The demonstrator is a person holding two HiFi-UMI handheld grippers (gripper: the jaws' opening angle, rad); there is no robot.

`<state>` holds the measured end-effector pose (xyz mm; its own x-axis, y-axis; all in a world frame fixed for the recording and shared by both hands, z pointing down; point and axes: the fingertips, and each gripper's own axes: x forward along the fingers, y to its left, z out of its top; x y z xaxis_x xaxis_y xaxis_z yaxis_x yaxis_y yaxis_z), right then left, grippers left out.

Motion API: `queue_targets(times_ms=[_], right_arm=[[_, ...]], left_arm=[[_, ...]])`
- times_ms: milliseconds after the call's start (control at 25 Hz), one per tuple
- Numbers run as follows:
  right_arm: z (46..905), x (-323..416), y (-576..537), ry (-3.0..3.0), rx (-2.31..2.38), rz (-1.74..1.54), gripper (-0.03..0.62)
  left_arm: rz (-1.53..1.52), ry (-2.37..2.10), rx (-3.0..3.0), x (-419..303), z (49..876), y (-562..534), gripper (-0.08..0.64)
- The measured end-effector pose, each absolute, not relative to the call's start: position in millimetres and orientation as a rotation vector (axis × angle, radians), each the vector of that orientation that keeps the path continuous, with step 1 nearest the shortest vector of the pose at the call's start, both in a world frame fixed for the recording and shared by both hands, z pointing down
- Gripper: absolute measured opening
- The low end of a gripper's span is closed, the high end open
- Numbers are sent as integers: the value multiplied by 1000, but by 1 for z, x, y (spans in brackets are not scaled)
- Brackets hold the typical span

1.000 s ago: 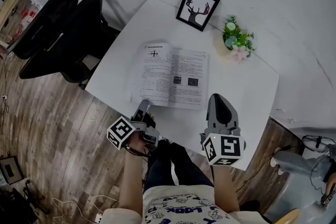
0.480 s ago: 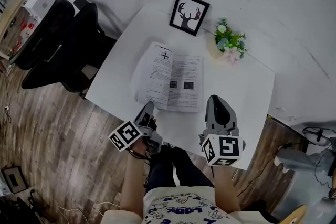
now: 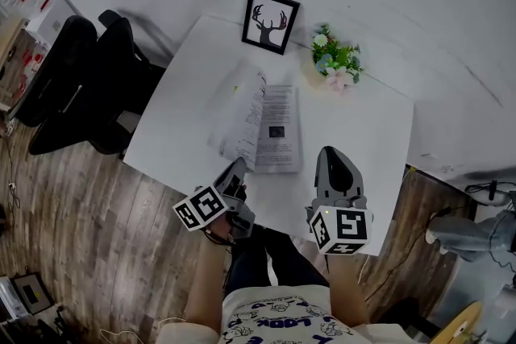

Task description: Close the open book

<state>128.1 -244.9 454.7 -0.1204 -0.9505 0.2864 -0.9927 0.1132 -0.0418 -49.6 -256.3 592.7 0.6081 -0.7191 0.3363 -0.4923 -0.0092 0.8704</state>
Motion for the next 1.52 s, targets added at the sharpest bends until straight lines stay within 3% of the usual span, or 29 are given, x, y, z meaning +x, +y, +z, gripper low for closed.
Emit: queue_targets(times_ms=[640,880,1520], right_arm=[[467,175,-227,-2079,2061,387,34],[471,189,-222,-2051,2088,402,34],[476,210,-211,-2015,2136,434,34]], left_arm=[[124,-997,1800,7,628,-243,40],[257,-1005,1863,31,638,-242,147],[582,-1033,2041,60,648,-232,223]])
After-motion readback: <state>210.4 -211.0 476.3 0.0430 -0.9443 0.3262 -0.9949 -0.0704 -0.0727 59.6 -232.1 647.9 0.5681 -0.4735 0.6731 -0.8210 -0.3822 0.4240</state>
